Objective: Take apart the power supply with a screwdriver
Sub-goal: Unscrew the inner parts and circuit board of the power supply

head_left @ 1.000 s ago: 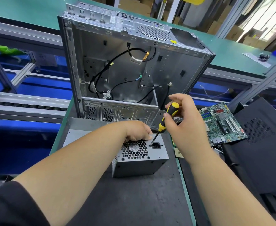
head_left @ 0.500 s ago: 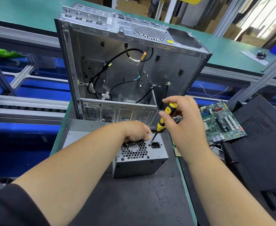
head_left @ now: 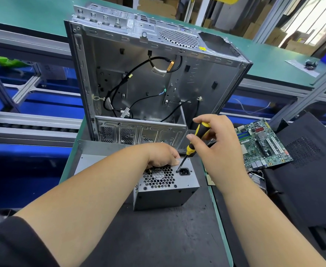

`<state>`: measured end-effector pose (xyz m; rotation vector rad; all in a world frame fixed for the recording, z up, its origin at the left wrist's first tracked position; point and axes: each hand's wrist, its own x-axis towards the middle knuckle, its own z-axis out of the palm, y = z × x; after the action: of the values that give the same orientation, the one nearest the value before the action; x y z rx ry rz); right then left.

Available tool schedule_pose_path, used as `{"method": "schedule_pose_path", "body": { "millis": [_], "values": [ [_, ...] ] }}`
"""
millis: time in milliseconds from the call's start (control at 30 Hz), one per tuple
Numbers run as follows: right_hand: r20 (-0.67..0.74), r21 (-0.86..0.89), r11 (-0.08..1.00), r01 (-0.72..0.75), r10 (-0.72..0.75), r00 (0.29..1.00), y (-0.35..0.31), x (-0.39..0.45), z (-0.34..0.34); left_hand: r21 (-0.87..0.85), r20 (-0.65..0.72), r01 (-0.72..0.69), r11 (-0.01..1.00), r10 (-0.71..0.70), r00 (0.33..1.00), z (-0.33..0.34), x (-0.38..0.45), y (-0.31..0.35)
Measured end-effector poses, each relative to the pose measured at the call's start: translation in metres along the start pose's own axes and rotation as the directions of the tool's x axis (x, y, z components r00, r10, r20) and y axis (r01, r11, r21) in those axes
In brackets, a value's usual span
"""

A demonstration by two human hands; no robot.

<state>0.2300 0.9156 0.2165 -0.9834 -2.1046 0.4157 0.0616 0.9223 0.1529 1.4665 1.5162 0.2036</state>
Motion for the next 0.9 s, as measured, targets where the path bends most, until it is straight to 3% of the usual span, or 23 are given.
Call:
{"method": "schedule_pose_path", "body": {
  "millis": [100, 333, 733, 900],
  "values": [
    [0.008, 0.027, 1.0, -0.015, 0.015, 1.0, 0.0, -0.001, -0.001, -0.012, -0.002, 0.004, 1.0, -0.004, 1.0, 0.0, 0.0, 0.0],
    [0.079, 0.329, 0.928, -0.172, 0.154, 0.985, 0.0, -0.003, 0.0, 0.023, 0.007, -0.002, 1.0, 0.002, 1.0, 0.001, -0.003, 0.002],
    [0.047, 0.414, 0.893, -0.178, 0.174, 0.984, 0.006, -0.002, -0.004, 0.08, -0.018, 0.003, 0.997, -0.002, 1.0, 0.0, -0.005, 0.003],
    [-0.008, 0.452, 0.877, -0.163, 0.187, 0.982, 0.005, 0.0, -0.01, -0.006, -0.046, -0.01, 1.0, 0.01, 0.999, 0.005, -0.005, 0.0]
  ]
}}
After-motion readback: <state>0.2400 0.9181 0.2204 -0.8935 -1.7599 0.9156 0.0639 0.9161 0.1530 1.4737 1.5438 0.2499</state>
